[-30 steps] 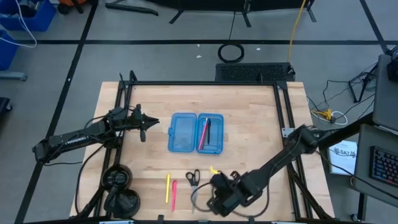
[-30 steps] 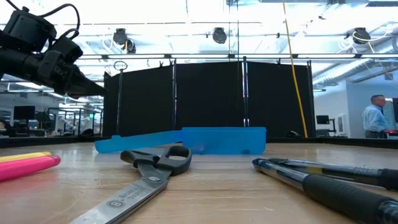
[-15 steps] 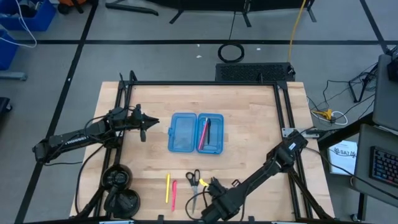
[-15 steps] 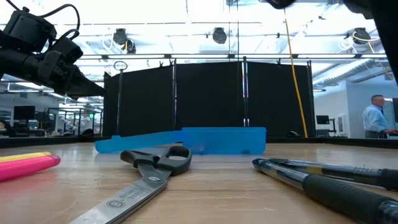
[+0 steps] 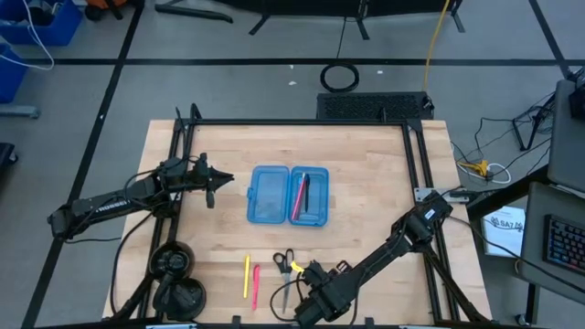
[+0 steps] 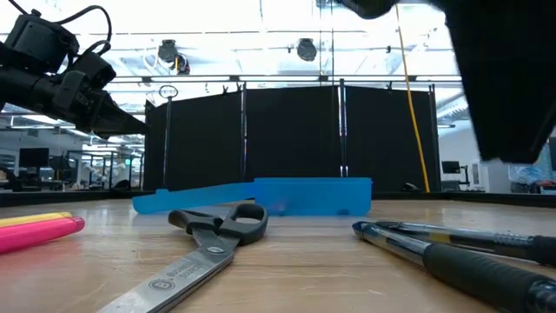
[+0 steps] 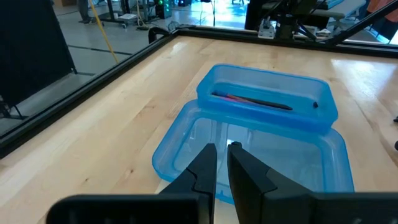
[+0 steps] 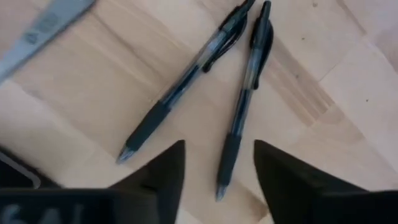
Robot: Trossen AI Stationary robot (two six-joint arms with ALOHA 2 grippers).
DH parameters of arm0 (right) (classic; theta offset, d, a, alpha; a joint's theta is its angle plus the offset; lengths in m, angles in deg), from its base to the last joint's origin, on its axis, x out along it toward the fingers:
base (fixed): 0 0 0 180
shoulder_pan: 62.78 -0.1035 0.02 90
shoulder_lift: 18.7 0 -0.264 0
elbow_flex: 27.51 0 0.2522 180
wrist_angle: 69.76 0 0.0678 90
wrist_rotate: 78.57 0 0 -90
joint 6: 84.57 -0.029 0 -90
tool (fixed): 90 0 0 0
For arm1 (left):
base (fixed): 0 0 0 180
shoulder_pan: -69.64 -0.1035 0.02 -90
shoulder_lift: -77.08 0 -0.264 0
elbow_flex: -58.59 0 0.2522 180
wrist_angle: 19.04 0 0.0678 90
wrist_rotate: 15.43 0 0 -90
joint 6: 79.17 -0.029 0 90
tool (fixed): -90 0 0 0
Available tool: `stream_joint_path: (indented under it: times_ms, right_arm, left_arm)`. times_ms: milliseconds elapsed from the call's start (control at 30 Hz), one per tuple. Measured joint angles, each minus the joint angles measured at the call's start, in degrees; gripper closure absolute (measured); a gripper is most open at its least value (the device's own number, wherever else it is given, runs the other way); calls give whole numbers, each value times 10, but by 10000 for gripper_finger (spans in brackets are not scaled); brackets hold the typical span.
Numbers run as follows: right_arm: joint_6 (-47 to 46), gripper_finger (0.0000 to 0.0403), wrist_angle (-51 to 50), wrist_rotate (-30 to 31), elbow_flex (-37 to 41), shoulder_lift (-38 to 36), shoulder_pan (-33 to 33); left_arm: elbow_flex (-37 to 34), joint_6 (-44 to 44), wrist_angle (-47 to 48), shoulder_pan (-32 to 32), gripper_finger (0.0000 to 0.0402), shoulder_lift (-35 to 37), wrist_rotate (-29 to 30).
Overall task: Pick & place school supplies into a supply box
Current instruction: Put the right black pen into the blue supply box
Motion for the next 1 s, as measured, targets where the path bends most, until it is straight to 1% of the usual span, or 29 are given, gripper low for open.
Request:
stream_joint_path:
  times_ms: [100,200,300,500,633,733,833,900,1000]
  right_arm:
    - [12,188,7,-2,28,0,1]
    - [15,183,13,-5,62,0,1]
    - [34,192,35,-20,101,-3,1]
    - [84,214,125,-75,190,-8,11]
    - [94,229,158,-90,233,-10,13]
    - [118,243,175,-93,250,-12,13]
    - [175,267,200,-94,257,-13,13]
    - [191,293,207,-94,258,-13,13]
    - [179,345,198,-98,258,-13,21]
  left_arm:
    - [0,0,0,0,360,0,0]
    - [0,0,0,0,360,0,0]
    - [0,0,0,0,360,0,0]
    - [0,-1,0,0,360,0,0]
    - [0,-1,0,0,360,0,1]
    - [0,-2,-1,0,360,0,1]
    - [0,-2,-1,0,360,0,1]
    - [0,-2,-1,0,360,0,1]
    - [0,-2,-1,0,360,0,1]
